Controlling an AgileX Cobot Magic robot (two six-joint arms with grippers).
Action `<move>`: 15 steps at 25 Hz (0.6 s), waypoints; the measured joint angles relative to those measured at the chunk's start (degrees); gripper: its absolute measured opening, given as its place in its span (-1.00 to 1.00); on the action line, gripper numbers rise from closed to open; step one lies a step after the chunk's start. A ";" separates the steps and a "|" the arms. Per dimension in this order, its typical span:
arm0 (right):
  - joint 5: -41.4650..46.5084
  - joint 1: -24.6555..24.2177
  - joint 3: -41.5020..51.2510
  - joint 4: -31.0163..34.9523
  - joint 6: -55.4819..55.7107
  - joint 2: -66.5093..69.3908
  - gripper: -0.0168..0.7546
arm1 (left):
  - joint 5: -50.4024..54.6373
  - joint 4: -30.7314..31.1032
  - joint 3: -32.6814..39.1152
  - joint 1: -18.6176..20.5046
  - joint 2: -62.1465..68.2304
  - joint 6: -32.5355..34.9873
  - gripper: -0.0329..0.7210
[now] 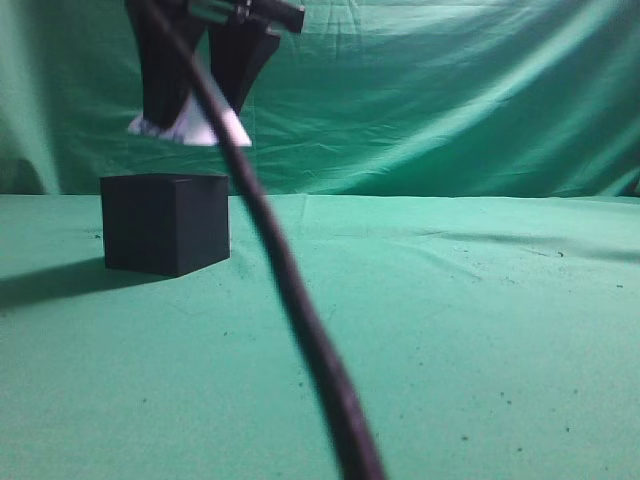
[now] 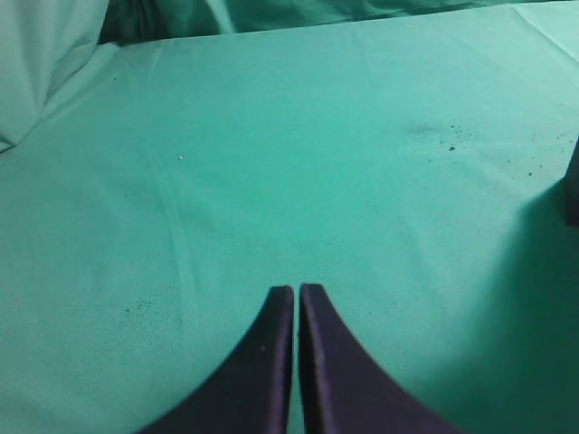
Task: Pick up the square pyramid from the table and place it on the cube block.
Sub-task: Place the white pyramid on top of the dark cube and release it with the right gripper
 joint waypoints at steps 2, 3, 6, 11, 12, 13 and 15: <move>0.14 0.12 -0.74 0.00 0.00 1.75 -0.01 | 0.00 0.00 0.00 0.00 0.00 0.00 -0.91; 0.28 0.22 -0.75 0.00 0.13 2.32 -0.01 | 0.00 0.00 0.00 0.00 0.00 0.00 -0.91; 0.28 0.47 -0.83 -0.09 0.26 3.17 -0.01 | 0.00 0.00 0.00 0.00 0.00 0.00 -0.91; 0.06 0.61 -0.83 0.33 0.12 3.16 -0.01 | 0.00 0.00 0.00 0.00 0.00 0.00 -0.91; 0.06 0.61 -0.83 0.33 0.01 3.16 -0.01 | 0.00 0.00 0.00 0.00 0.00 0.00 -0.91; 0.06 0.61 -0.83 0.33 -0.07 3.16 -0.01 | 0.00 0.00 0.00 0.00 0.00 0.00 -0.91; -0.07 0.61 -0.83 0.49 -0.21 3.16 -0.01 | 0.00 0.00 0.00 0.00 0.00 0.00 -0.91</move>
